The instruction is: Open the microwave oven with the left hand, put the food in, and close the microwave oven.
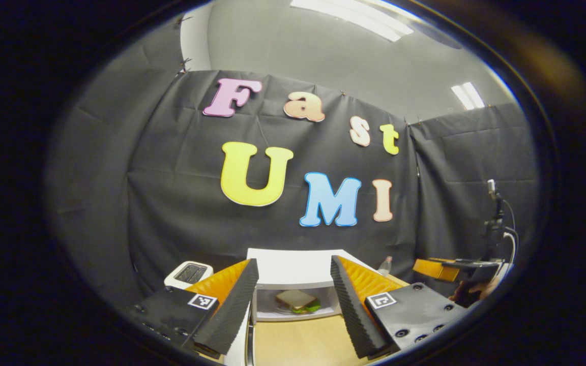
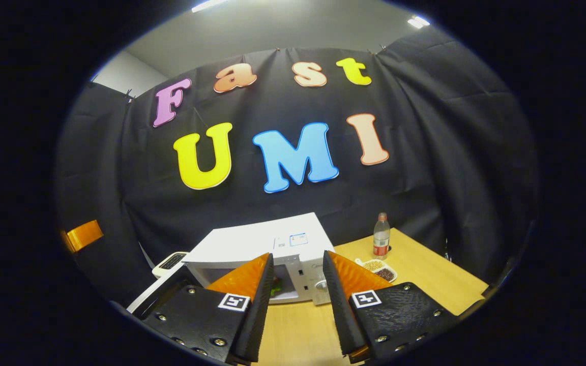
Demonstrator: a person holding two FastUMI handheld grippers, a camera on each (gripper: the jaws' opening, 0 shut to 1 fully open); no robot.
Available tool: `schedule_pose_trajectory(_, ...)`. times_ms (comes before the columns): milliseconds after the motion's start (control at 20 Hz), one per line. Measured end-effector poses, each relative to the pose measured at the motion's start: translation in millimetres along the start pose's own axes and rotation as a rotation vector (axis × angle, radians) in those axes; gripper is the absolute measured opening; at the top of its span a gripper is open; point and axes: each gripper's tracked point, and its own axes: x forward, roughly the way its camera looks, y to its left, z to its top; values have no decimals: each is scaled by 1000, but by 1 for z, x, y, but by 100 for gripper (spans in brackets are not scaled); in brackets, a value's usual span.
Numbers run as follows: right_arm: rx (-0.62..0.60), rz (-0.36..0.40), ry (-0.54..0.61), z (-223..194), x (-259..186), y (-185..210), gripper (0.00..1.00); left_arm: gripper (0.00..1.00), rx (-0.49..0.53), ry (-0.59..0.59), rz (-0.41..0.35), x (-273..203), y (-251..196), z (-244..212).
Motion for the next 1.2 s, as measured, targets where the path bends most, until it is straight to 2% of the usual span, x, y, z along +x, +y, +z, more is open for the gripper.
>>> schedule_pose_trajectory(50,-11,-13,-8,7,-2,-7,59,93,1,6,9,-2,-1,-2)
schedule_pose_trajectory(150,-8,-7,24,8,-1,-12,68,93,-1,12,30,-5,0,-6)
schedule_pose_trajectory(200,8,-2,32,9,0,-14,81,93,-7,6,50,-6,5,-6)
schedule_pose_trajectory(250,23,-8,31,12,0,-18,88,93,-15,0,67,-8,9,-5)
schedule_pose_trajectory(400,13,-35,-12,25,1,-30,88,93,-40,-9,131,-19,30,-6)
schedule_pose_trajectory(600,-29,-21,-80,48,1,-24,88,96,-52,14,223,-38,71,-19)
schedule_pose_trajectory(800,-35,8,-115,60,3,-10,88,96,-2,91,275,-65,107,-44)
schedule_pose_trajectory(900,-33,13,-101,56,7,-4,88,86,44,151,259,-80,115,-59)
schedule_pose_trajectory(1000,-26,19,-88,51,9,1,88,35,99,205,245,-94,122,-75)
schedule_pose_trajectory(1050,-24,18,-82,47,11,4,89,10,116,242,214,-98,124,-89)
schedule_pose_trajectory(1100,-19,18,-78,45,12,7,89,9,131,288,177,-118,116,-102)
schedule_pose_trajectory(1200,-10,17,-77,44,12,15,88,6,192,365,155,-133,122,-132)
